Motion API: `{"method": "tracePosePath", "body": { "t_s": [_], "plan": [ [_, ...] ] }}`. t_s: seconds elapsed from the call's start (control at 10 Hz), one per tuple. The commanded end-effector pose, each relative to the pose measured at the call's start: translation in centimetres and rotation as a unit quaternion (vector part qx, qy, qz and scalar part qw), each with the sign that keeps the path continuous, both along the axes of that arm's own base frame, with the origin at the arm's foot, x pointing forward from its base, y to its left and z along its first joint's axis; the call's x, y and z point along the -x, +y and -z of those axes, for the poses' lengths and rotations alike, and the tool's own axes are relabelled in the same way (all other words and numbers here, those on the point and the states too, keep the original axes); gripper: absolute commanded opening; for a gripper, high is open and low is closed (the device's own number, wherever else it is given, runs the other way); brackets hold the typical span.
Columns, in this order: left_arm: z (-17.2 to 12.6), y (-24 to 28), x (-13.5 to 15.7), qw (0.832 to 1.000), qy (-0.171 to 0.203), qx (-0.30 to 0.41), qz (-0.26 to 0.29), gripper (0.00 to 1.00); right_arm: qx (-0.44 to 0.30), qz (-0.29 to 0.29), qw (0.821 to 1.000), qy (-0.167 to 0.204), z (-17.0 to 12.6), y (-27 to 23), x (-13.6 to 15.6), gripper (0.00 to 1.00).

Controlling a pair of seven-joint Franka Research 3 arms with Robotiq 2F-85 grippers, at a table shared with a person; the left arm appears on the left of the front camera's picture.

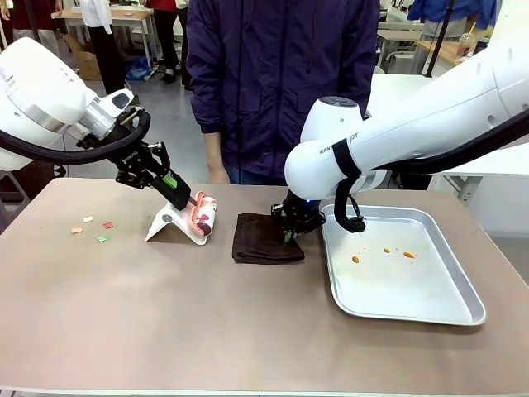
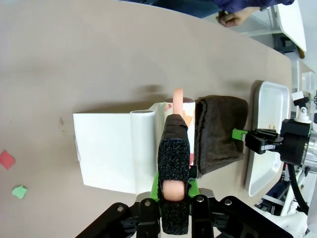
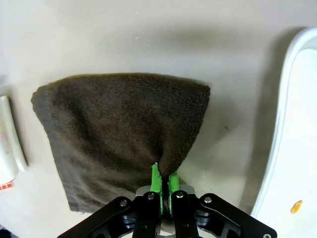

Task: Clean the surface of the table.
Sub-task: Hold the Lint Roller with your left hand and the towel with your right hand.

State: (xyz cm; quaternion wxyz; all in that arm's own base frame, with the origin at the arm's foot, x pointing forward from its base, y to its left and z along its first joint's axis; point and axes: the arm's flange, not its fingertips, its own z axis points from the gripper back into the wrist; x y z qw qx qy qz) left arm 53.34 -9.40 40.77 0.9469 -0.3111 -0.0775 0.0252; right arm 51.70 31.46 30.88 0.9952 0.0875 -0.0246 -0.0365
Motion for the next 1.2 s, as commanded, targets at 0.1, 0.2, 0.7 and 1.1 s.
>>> {"method": "tracePosePath", "body": {
  "t_s": [0.1,0.2,0.7,1.1],
  "plan": [
    [-1.6,0.4,2.5,0.998,-0.046,0.038,0.009,0.0,-0.179,-0.026,0.984,0.004,-3.3,-3.7,0.6,0.0],
    [-2.4,0.7,3.5,0.997,-0.056,0.053,0.015,0.0,-0.266,-0.036,0.963,0.003,-4.4,-5.8,1.2,0.0],
    [-6.2,7.0,10.8,0.981,-0.072,0.171,0.046,0.0,-0.568,-0.103,0.817,-0.012,-7.2,-16.5,5.9,0.0],
    [-5.7,19.7,16.1,0.962,-0.067,0.261,0.047,0.0,-0.599,-0.129,0.789,-0.042,-8.5,-24.4,12.3,0.0]
  ]
}}
